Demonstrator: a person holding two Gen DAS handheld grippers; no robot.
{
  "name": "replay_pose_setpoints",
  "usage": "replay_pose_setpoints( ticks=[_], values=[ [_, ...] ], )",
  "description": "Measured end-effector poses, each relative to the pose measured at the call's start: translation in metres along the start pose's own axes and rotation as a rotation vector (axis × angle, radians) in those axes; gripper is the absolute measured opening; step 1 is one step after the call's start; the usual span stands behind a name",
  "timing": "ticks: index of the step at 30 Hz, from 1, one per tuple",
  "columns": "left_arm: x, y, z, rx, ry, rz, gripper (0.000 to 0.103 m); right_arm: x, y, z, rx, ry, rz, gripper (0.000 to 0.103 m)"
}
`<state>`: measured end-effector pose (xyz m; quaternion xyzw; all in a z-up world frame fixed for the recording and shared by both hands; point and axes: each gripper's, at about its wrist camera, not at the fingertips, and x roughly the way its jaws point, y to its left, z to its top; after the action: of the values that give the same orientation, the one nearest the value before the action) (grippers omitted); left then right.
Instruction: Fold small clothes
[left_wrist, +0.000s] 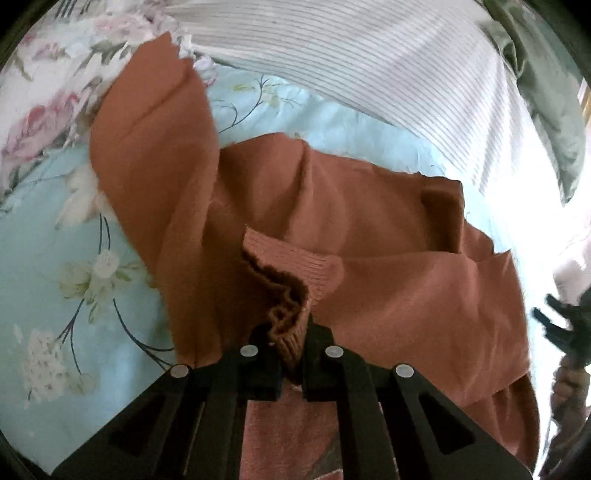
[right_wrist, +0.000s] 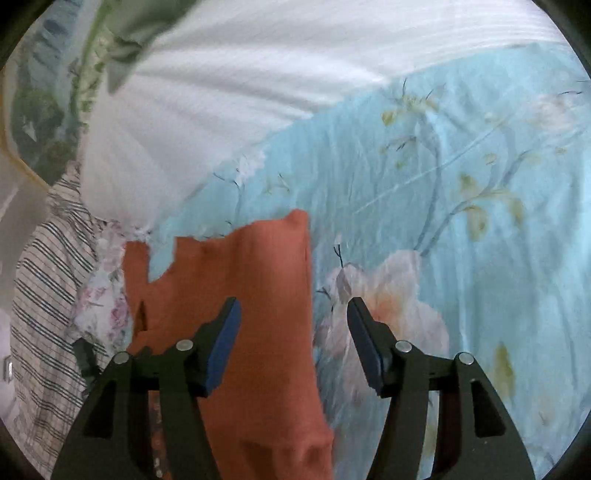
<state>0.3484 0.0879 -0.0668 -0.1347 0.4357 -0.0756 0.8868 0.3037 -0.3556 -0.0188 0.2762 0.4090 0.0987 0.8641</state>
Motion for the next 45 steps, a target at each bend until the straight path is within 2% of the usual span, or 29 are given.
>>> replay_pose_setpoints(
  ticks=[3, 5, 10, 14, 19, 22, 23, 24, 26, 30, 35, 37, 40, 43, 45],
  values=[
    [0.002, -0.01, -0.001, 0.036, -0.009, 0.02, 0.005, 0.026, 0.005, 0.002, -0.024, 0.051, 0.027, 0.061],
    [0.001, -0.009, -0.002, 0.044, -0.023, 0.033, 0.005, 0.037, 0.007, 0.0, -0.042, 0.078, -0.025, 0.061],
    [-0.006, 0.016, -0.008, -0.048, -0.026, 0.029, 0.005, 0.028, -0.01, -0.002, 0.049, 0.039, 0.067, 0.061],
    [-0.007, 0.014, -0.01, -0.049, -0.042, 0.068, 0.005, 0.028, -0.01, -0.003, 0.052, 0.048, 0.06, 0.061],
    [-0.016, 0.027, -0.014, -0.142, -0.08, 0.101, 0.005, 0.039, 0.0, -0.006, 0.021, 0.079, 0.071, 0.061],
    [-0.02, 0.035, -0.014, -0.16, -0.083, 0.105, 0.005, 0.044, 0.001, -0.008, 0.018, 0.078, 0.084, 0.061],
    [-0.02, 0.035, -0.014, -0.161, -0.079, 0.11, 0.005, 0.047, 0.001, -0.009, 0.019, 0.082, 0.092, 0.056],
    [-0.019, 0.034, -0.014, -0.157, -0.074, 0.114, 0.005, 0.051, 0.002, -0.011, 0.012, 0.1, 0.106, 0.034],
    [-0.017, 0.028, -0.013, -0.129, -0.061, 0.129, 0.005, 0.055, 0.004, -0.014, -0.001, 0.134, 0.113, 0.015],
    [-0.019, 0.009, -0.013, -0.078, -0.052, 0.118, 0.005, 0.02, 0.01, -0.006, -0.051, 0.03, 0.063, 0.011],
    [-0.017, -0.041, -0.012, 0.017, -0.047, 0.001, 0.005, -0.053, 0.003, 0.023, -0.131, -0.118, -0.096, 0.01],
    [-0.007, -0.066, -0.014, 0.073, -0.035, -0.008, 0.005, -0.062, -0.008, 0.028, -0.126, -0.11, -0.132, 0.01],
    [0.012, -0.087, -0.019, 0.121, -0.012, 0.018, 0.005, -0.047, -0.015, 0.022, -0.178, -0.069, -0.242, 0.01],
    [0.019, -0.089, -0.021, 0.137, -0.005, 0.046, 0.005, -0.03, -0.025, 0.016, -0.16, -0.044, -0.256, 0.01],
    [0.012, -0.084, -0.02, 0.137, -0.026, 0.038, 0.005, -0.024, -0.031, 0.015, -0.131, -0.04, -0.23, 0.01]
  ],
)
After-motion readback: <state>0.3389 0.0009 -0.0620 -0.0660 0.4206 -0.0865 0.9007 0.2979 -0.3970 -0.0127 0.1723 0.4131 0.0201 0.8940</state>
